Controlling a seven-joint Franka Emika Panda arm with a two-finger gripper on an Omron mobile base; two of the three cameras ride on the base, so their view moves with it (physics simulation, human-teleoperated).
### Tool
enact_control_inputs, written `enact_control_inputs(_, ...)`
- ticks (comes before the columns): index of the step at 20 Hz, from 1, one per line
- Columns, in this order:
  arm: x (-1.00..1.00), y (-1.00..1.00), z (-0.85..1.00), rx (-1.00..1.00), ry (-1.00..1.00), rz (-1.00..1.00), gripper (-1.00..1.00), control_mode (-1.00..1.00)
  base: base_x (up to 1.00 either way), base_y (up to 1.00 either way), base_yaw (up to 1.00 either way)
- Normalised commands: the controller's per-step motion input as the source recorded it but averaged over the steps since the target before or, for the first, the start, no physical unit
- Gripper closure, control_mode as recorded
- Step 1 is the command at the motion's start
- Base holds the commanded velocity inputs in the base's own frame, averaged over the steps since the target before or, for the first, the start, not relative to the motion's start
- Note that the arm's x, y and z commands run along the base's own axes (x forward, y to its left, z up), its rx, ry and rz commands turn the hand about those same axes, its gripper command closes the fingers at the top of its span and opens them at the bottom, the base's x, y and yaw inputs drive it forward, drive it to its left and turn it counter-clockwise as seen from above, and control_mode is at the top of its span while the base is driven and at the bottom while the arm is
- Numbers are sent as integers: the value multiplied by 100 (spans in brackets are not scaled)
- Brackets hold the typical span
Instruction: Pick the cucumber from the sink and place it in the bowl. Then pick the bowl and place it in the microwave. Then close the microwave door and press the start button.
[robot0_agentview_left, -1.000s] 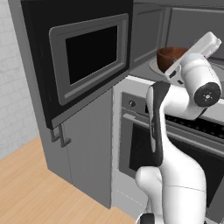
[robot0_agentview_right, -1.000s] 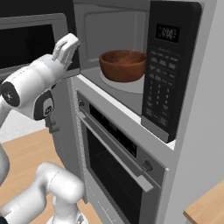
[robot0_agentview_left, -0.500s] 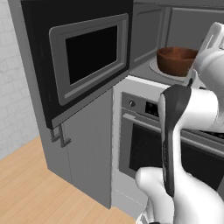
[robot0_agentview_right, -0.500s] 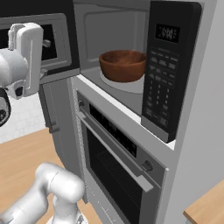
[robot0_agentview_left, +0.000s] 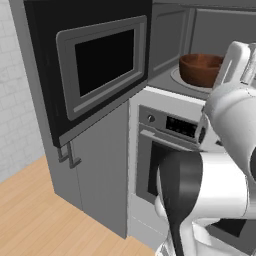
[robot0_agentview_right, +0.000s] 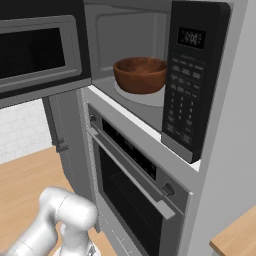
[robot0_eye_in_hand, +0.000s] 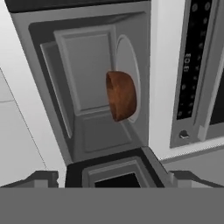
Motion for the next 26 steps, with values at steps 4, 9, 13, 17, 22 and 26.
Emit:
enact_control_inputs(4, -38, 91, -48, -10, -10, 0, -100, -100, 0, 0, 0)
enact_control_inputs(9, -5, 79, -42, -11, -8, 0, -100, -100, 0, 0, 0)
enact_control_inputs(13, 45, 71, -39, -8, -4, 0, -100, -100, 0, 0, 0)
enact_control_inputs(17, 56, 74, -34, -10, -3, 0, -100, -100, 0, 0, 0)
enact_control_inputs(22, 15, 74, -24, -9, -12, 0, -100, -100, 0, 0, 0)
enact_control_inputs(26, 17, 61, -17, -7, -8, -2, -100, -100, 0, 0, 0)
